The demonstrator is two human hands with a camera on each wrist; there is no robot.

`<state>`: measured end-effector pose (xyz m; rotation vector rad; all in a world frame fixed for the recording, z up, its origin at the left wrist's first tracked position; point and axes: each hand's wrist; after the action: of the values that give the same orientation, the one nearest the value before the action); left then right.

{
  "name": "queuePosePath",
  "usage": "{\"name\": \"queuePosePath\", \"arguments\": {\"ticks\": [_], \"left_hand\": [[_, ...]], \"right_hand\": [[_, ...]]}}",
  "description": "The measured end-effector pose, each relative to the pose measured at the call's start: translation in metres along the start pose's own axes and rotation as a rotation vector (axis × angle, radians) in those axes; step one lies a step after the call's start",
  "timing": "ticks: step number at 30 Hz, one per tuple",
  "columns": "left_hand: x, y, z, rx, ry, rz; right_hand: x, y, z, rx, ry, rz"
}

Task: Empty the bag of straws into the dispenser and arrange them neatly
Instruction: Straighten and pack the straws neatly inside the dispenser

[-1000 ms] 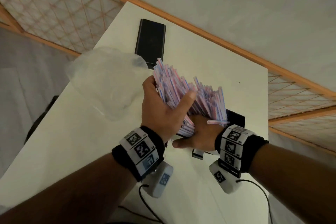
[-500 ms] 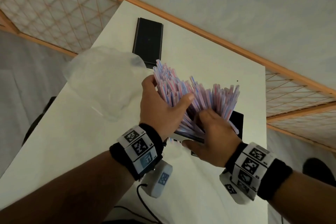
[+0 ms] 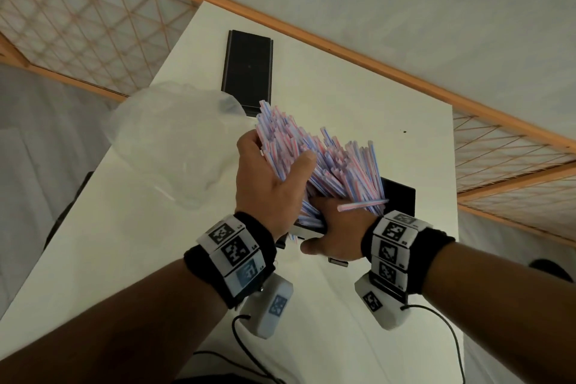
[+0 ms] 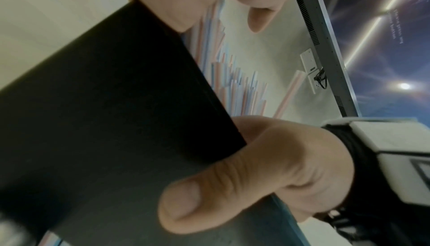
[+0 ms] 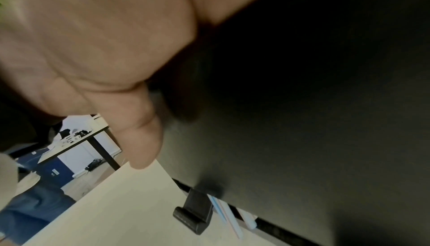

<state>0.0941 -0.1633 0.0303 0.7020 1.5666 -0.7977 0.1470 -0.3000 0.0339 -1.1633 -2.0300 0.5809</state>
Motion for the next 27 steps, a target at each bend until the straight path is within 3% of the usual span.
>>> {"name": "queuePosePath", "arguments": {"ticks": [8,12,17,21,27], "left_hand": [[0.002,-0.001,0.002,0.014,0.016,0.038],[0.0,-0.002,0.002,-0.011,0.04,0.056],[0.0,-0.001,0.002,-0.023,0.069,0.013],[0.0,0.002,0.003,-0.058,0.128,-0.006],[0.002,0.002,0.003,-0.038,0.251,-0.025]], "right_hand": [[0.006,0.008,-0.006,0.086,0.006,0.03],[0.003,0.011,-0.008,0.047,0.08,0.058],[0.006,0.009,-0.009,0.083,0.064,0.057],[0.005,0.005,-0.014,-0.02,0.182,-0.022],[0.008,-0.004,-0.008,-0.097,0.109,-0.034]]}}
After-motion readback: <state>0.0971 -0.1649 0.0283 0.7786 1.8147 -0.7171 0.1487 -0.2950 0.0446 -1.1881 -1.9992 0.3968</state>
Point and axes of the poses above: each hand's wrist, its own y-axis towards the middle knuckle, its own z-axis out of the palm, x = y × z, and after that the axes turned 9 degrees about y, right-handed
